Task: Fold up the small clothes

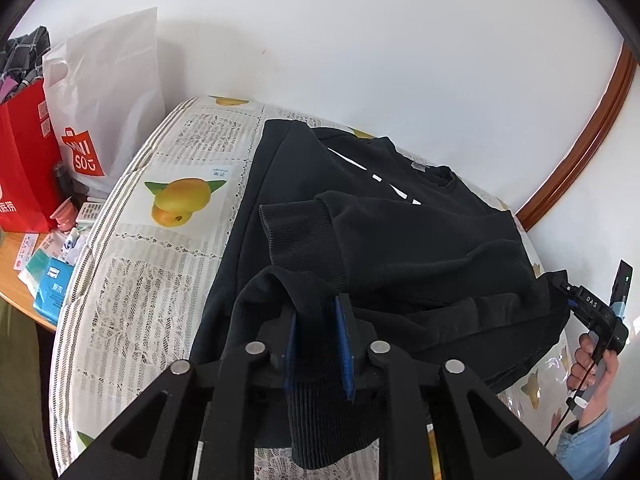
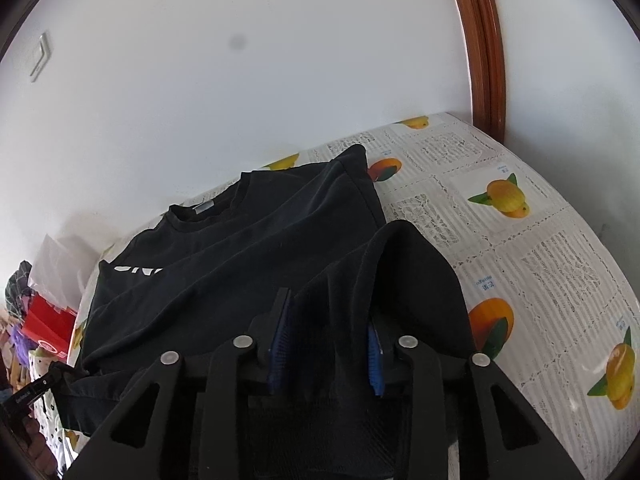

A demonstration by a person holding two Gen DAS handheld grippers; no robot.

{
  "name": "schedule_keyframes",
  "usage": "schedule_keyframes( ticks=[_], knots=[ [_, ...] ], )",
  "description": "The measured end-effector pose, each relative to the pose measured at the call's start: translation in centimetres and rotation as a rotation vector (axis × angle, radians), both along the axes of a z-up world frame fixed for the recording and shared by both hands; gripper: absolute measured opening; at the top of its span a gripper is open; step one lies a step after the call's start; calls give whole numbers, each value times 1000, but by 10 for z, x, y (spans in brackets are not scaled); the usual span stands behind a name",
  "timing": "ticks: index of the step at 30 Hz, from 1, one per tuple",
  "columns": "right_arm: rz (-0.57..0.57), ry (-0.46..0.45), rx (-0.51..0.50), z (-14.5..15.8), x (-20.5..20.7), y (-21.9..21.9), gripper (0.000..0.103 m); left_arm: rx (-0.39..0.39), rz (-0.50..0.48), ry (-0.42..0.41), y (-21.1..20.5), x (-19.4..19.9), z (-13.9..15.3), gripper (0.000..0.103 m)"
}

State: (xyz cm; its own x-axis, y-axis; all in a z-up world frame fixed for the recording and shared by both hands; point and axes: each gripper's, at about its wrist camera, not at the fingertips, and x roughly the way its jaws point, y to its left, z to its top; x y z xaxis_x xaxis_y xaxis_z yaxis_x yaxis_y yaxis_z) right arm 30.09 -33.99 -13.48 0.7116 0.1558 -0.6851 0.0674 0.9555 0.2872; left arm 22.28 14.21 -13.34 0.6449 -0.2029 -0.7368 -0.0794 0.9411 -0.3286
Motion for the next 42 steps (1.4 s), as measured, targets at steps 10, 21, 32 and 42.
schedule_keyframes(
  ticks=[10,21,32,42],
  knots=[
    [-2,-40,-39,25,-48,-13,48,57,-4,-49,-12,-37,19,48],
    [-81,43,-35,-8,-78,-55,48,131,30,22,11,-80,-8,51],
    [-131,75,-89,-31,-81,-81,43,93,82,73,35,-70,-33,48],
    [-67,61,23,-40,-59,-82,44,85,53,120,29,-43,-53,44]
  ],
)
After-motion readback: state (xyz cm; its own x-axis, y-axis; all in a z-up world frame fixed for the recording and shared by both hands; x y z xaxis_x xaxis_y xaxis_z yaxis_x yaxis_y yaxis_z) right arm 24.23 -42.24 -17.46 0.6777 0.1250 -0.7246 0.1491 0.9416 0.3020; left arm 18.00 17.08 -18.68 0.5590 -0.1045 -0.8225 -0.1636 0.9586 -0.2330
